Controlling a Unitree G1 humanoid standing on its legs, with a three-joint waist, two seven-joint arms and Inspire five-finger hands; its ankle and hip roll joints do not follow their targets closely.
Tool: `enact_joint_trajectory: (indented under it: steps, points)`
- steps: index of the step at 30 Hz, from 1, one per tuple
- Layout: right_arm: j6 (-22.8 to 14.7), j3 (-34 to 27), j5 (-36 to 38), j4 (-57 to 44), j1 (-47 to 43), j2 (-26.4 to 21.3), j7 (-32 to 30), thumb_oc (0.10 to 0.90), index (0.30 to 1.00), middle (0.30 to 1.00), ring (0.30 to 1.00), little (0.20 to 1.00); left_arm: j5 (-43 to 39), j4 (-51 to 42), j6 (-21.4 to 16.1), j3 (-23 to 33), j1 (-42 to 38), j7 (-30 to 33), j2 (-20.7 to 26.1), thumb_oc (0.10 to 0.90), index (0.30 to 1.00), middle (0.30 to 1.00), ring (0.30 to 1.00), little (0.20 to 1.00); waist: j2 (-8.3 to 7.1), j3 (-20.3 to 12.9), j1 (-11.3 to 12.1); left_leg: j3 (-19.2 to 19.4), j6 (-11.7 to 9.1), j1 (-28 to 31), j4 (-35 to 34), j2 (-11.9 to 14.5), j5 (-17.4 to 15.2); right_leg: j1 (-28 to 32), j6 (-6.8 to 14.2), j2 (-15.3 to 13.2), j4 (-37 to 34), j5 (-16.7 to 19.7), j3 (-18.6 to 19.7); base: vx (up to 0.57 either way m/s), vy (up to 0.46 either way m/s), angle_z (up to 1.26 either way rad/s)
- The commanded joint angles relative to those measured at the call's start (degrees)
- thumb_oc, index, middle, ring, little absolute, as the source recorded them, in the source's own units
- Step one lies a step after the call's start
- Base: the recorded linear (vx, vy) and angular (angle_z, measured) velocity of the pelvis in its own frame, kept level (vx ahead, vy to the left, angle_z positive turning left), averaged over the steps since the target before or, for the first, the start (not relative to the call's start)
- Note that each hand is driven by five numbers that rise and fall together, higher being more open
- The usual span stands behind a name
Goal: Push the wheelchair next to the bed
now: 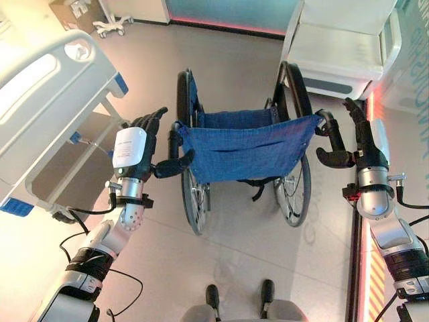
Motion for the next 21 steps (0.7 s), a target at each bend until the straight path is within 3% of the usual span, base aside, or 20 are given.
enact_joint_trajectory:
  steps: [1, 9, 10, 15, 21]
  points:
    - [-1.91, 1.32, 1.59, -1.41, -5.4, -2.81, -0.37, 0.8, 0.9, 0.9, 0.9, 0.9, -5.43, -0.11, 1.67, 2.61, -2.07, -1.89, 3.11, 0.8, 0.9, 0.9, 0.9, 0.9, -2.03, -3.42, 0.78, -0.76, 0.61, -2.03, 5.44, -1.06, -5.24, -2.55, -0.1, -1.01, 8.43, -5.64, 2.69, 0.0, 0.0, 0.0]
    - [7.71, 5.19, 8.94, 5.07, -11.16, -3.25, 4.69, 0.8, 0.9, 0.9, 0.9, 0.9, -20.73, 5.07, 3.11, 1.29, -5.52, -12.9, 1.03, 0.8, 0.9, 0.9, 0.9, 0.9, -2.37, -3.46, 1.33, -0.76, 0.39, -2.02, 5.47, -0.97, -4.89, -2.33, -0.08, -1.19, 8.51, -5.49, 2.01, 0.0, 0.0, 0.0]
    - [10.14, 6.45, 10.68, 7.99, -13.53, -3.65, 5.21, 0.8, 0.9, 0.9, 0.9, 0.9, -24.31, 7.05, 4.99, 0.43, -7.2, -15.99, 0.76, 0.8, 0.9, 0.9, 0.9, 0.9, -2.4, -3.55, 1.47, -0.72, 0.36, -1.95, 5.53, -0.93, -4.86, -2.26, -0.04, -1.24, 8.57, -5.45, 1.88, 0.0, 0.0, 0.0]
    - [15.55, 10.98, 15.6, 17.1, -23.44, -5.62, 5.72, 0.8, 0.9, 0.9, 0.9, 0.9, -31.63, 12.77, 10.89, -3.57, -13.83, -22.98, 1.3, 0.8, 0.9, 0.9, 0.9, 0.9, -2.32, -3.56, 1.76, -0.49, 0.22, -1.73, 6.12, -0.59, -4.97, -1.99, 0.03, -1.48, 8.8, -5.31, 1.61, 0.0, 0.0, 0.0]
    - [20.52, 16.18, 21.35, 25.34, -34.74, -7.17, 7.25, 0.8, 0.9, 0.9, 0.9, 0.9, -34.03, 17.22, 16.02, -7.92, -22.11, -27.89, 3.38, 0.8, 0.9, 0.9, 0.9, 0.9, -2.15, -3.41, 1.96, -0.31, 0.14, -1.8, 6.51, -0.37, -5.16, -1.86, -0.08, -1.64, 8.82, -5.39, 1.48, 0.0, 0.0, 0.0]
